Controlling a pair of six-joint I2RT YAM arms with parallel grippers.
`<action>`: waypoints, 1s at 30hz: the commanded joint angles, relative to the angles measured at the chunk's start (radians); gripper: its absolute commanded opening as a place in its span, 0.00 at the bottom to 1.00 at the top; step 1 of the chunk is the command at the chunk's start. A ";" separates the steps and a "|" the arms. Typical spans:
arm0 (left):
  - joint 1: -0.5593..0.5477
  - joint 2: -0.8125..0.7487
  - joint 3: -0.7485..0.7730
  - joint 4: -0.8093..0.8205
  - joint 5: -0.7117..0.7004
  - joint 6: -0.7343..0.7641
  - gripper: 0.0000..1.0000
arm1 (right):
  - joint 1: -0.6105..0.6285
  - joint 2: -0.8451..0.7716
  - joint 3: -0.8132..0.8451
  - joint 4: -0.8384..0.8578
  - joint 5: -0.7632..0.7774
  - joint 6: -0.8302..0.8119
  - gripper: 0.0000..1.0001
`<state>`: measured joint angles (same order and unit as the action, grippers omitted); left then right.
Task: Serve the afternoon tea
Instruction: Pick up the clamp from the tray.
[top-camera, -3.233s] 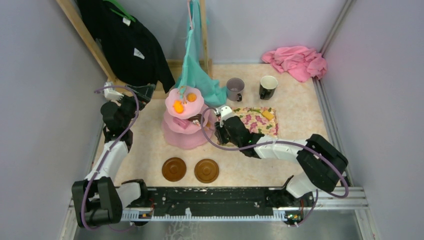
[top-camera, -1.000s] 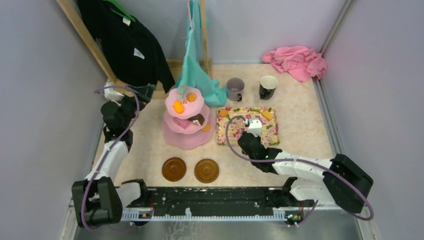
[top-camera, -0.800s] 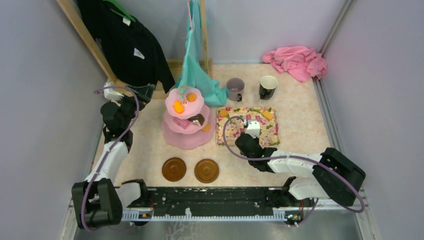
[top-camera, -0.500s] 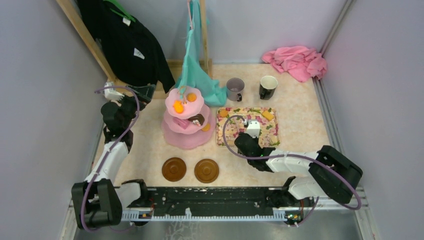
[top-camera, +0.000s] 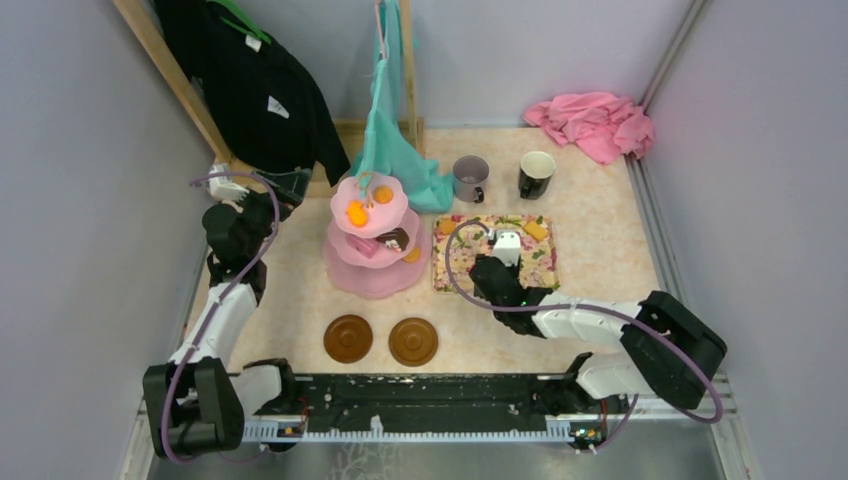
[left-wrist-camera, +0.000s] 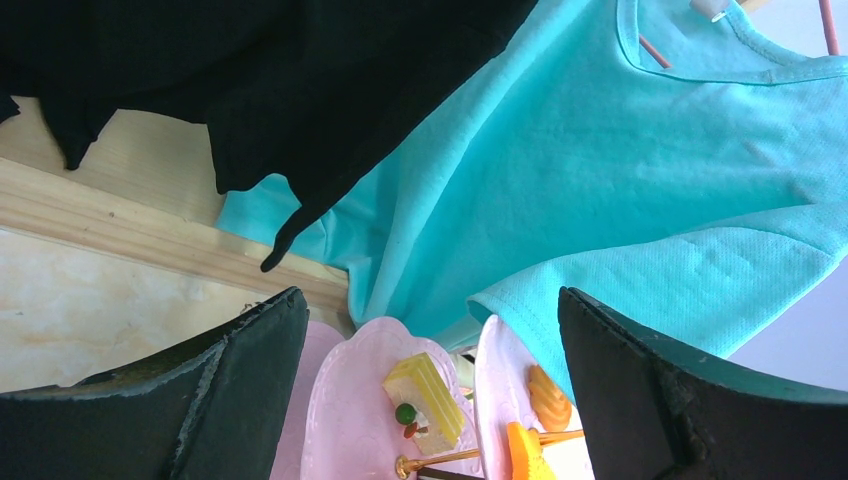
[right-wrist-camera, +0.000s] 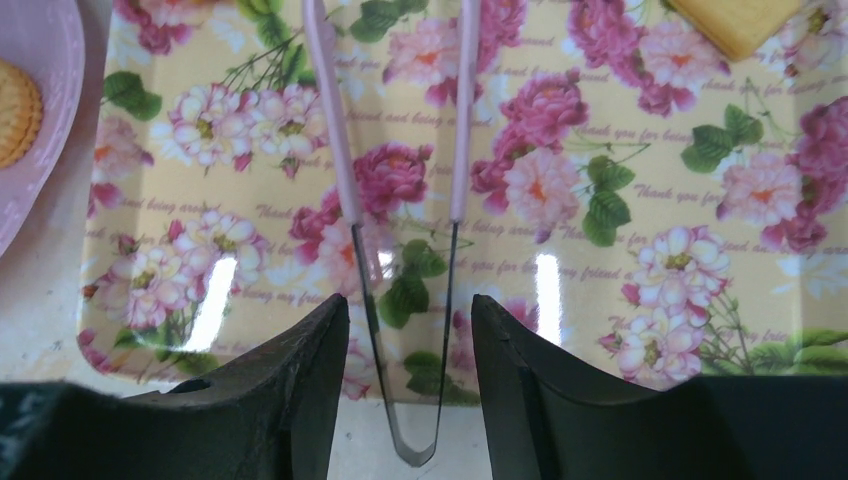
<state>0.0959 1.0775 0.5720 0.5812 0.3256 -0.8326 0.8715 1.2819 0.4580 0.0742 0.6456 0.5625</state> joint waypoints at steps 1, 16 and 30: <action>-0.004 0.008 0.000 0.020 0.003 0.013 0.99 | -0.046 0.011 0.037 0.093 0.000 -0.059 0.49; -0.004 0.022 0.003 0.021 -0.003 0.015 0.99 | -0.120 0.124 0.106 0.157 -0.092 -0.126 0.58; -0.005 0.030 0.006 0.017 -0.013 0.024 0.99 | -0.174 0.208 0.131 0.193 -0.144 -0.155 0.52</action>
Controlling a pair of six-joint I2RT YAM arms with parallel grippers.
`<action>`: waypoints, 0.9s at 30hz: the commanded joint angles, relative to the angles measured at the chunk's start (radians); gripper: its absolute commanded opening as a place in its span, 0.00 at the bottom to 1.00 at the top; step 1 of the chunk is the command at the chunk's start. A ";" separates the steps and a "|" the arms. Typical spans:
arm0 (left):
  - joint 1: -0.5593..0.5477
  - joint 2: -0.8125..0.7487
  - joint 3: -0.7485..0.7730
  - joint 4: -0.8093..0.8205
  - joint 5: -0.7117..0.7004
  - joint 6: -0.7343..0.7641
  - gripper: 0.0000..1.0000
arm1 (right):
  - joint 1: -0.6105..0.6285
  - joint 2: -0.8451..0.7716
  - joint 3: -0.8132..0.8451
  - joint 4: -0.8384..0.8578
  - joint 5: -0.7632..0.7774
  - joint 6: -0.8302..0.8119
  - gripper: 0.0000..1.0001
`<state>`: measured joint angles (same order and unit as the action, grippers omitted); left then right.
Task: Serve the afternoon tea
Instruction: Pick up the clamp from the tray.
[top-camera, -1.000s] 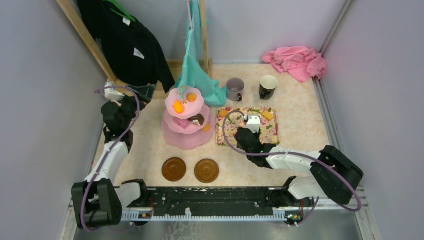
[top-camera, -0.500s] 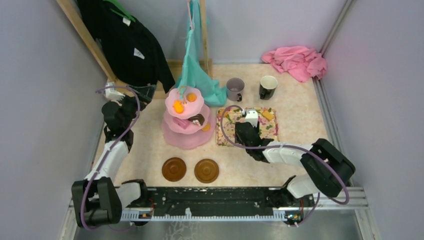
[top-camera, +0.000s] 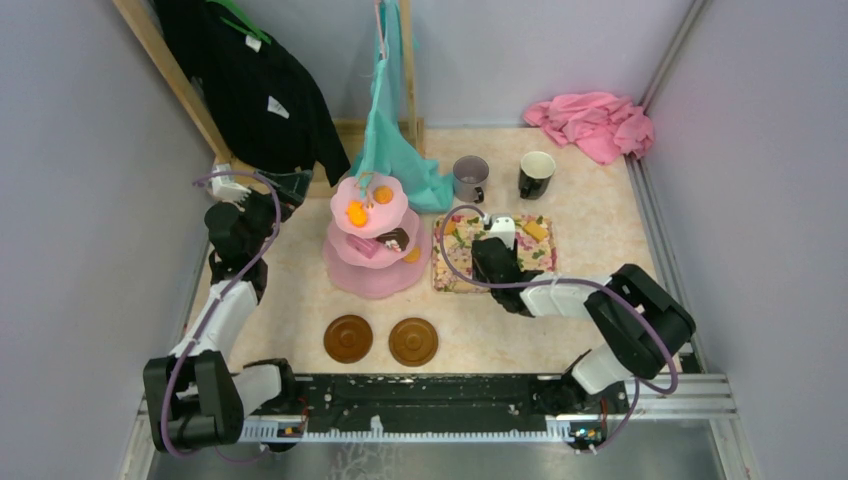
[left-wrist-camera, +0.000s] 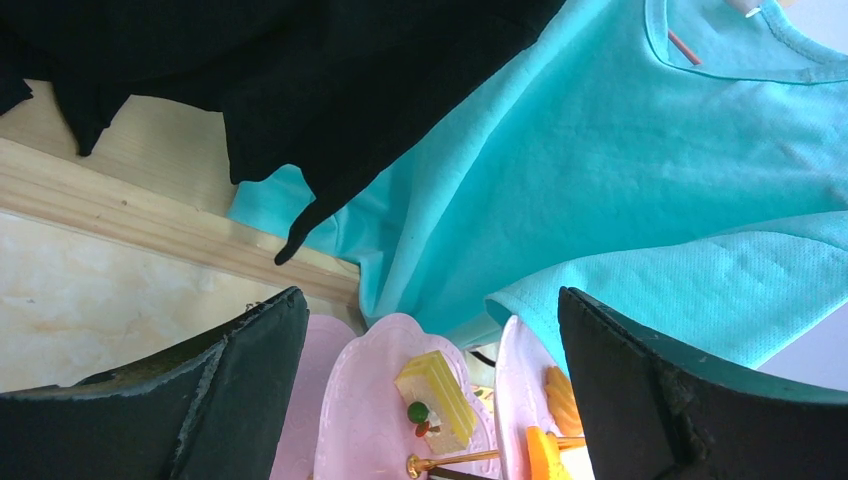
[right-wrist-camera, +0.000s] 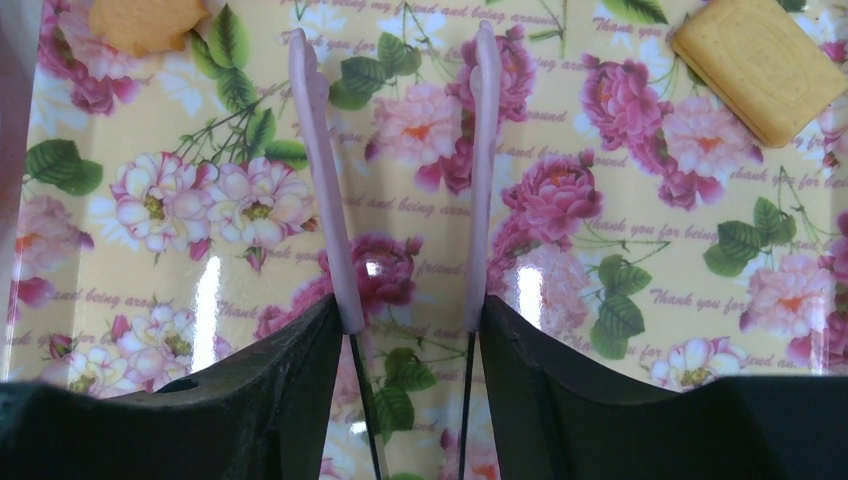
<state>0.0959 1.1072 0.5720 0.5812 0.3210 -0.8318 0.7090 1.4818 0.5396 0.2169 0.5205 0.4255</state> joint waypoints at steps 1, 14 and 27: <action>-0.005 -0.001 0.006 0.017 -0.010 0.025 0.99 | -0.011 0.005 0.050 0.051 -0.023 -0.020 0.50; -0.005 -0.022 0.003 0.011 -0.001 0.020 0.99 | -0.011 -0.120 0.055 -0.060 -0.035 -0.002 0.36; -0.005 -0.056 0.003 0.022 0.017 -0.001 0.99 | -0.179 -0.280 0.134 -0.346 -0.016 0.028 0.35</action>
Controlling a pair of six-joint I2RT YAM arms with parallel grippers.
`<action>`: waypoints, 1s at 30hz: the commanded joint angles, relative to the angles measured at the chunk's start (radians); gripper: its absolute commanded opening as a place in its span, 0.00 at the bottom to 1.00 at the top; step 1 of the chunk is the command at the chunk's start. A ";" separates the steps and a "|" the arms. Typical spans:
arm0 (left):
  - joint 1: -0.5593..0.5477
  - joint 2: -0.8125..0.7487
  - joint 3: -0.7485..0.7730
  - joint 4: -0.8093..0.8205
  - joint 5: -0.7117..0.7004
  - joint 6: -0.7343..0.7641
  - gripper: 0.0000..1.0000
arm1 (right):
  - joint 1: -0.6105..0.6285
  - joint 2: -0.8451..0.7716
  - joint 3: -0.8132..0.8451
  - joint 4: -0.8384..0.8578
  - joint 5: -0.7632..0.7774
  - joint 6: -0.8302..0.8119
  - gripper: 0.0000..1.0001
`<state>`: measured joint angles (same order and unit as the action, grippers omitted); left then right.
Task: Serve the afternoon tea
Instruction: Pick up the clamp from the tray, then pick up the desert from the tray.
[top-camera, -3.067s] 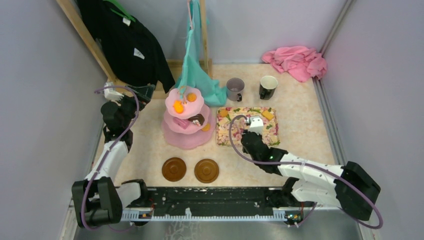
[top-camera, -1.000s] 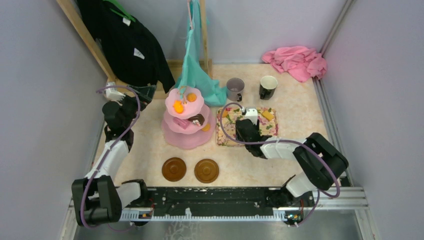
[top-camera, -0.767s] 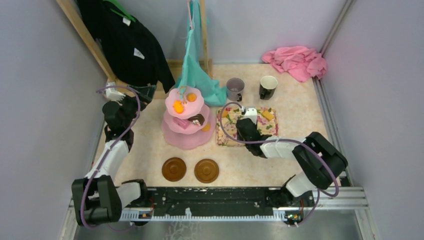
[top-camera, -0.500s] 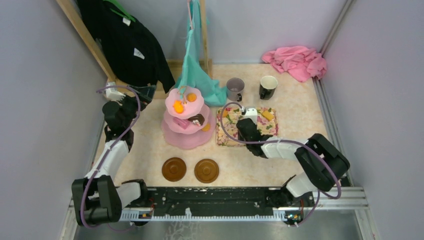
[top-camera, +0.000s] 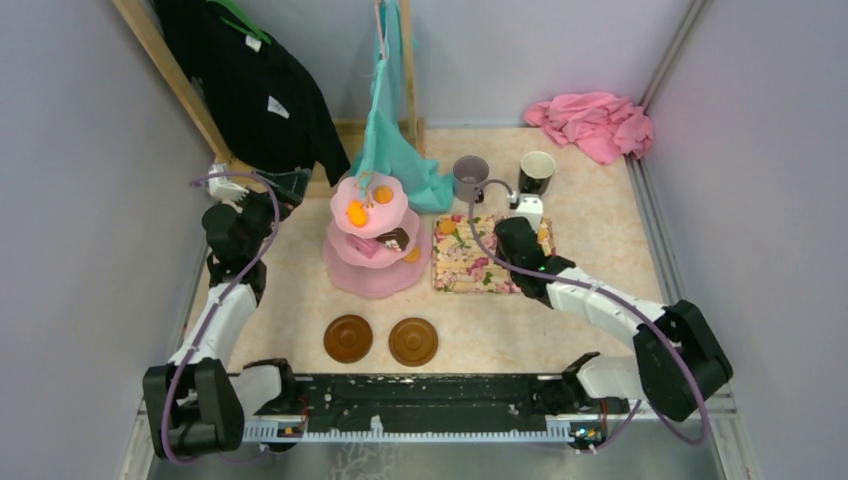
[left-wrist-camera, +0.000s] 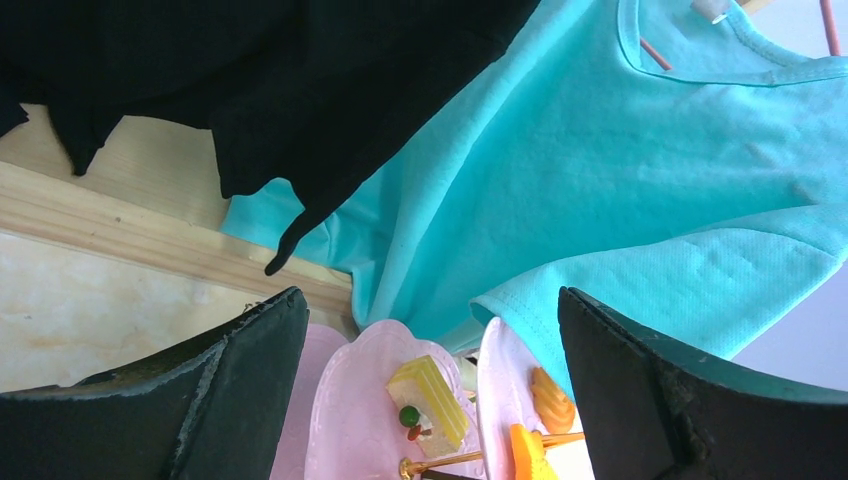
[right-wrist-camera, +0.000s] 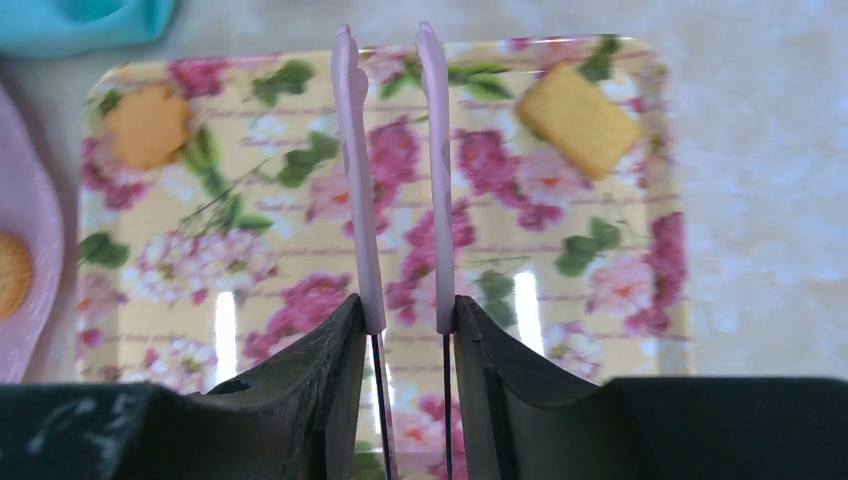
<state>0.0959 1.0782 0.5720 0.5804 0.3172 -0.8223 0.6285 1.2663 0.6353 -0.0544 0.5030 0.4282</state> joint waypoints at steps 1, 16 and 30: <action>-0.005 -0.028 0.003 0.023 0.022 -0.012 0.99 | -0.127 -0.068 0.040 -0.085 -0.009 0.026 0.35; -0.003 -0.035 0.002 0.033 0.036 -0.025 0.99 | -0.362 0.033 0.080 -0.116 -0.168 0.021 0.35; -0.002 -0.032 0.001 0.036 0.038 -0.026 0.99 | -0.383 0.109 0.101 -0.100 -0.213 0.018 0.35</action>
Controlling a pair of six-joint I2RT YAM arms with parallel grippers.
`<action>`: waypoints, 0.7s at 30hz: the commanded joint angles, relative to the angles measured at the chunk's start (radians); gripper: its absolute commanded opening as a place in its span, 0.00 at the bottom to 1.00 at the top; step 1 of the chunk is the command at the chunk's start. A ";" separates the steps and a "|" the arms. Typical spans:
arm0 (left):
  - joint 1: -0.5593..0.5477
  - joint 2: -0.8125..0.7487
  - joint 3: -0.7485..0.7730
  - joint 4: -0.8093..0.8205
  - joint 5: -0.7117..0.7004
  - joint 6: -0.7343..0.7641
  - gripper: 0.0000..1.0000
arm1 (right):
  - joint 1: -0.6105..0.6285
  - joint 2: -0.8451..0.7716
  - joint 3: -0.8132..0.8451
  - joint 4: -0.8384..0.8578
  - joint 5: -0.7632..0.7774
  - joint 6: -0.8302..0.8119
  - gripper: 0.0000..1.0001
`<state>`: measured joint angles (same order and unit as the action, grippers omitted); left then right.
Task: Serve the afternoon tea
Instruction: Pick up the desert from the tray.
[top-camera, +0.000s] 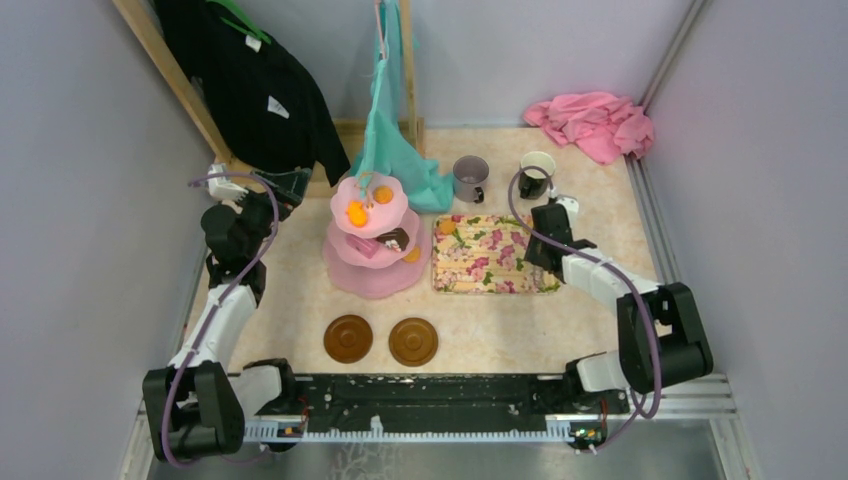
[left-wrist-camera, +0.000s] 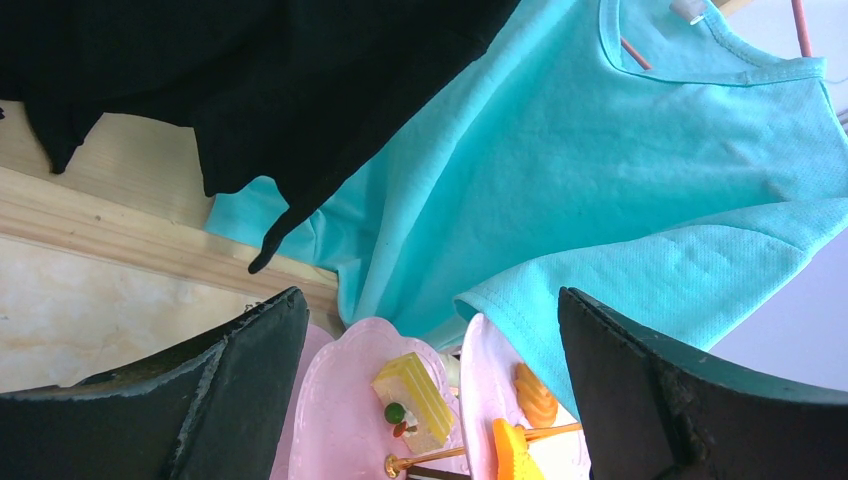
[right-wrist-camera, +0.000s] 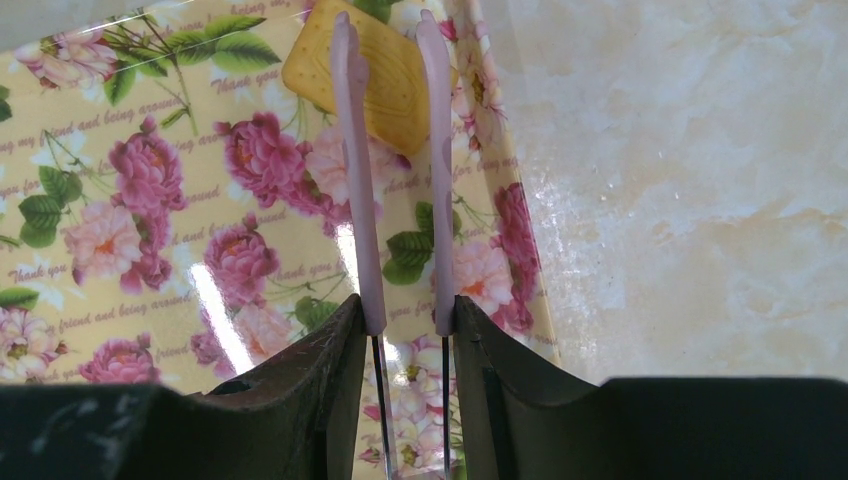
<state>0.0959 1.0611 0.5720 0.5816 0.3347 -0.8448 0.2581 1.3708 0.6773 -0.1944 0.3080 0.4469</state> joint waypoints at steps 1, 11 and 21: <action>-0.003 -0.014 0.002 0.035 0.020 -0.005 0.99 | -0.013 0.006 0.058 0.040 -0.021 -0.001 0.35; -0.003 -0.015 0.002 0.037 0.023 -0.009 0.99 | -0.013 0.013 0.050 0.021 -0.098 0.017 0.34; -0.002 -0.013 0.001 0.038 0.025 -0.009 0.99 | -0.013 -0.012 0.100 -0.014 -0.017 -0.014 0.33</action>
<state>0.0959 1.0611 0.5720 0.5823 0.3424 -0.8455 0.2569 1.3853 0.6941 -0.2157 0.2333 0.4465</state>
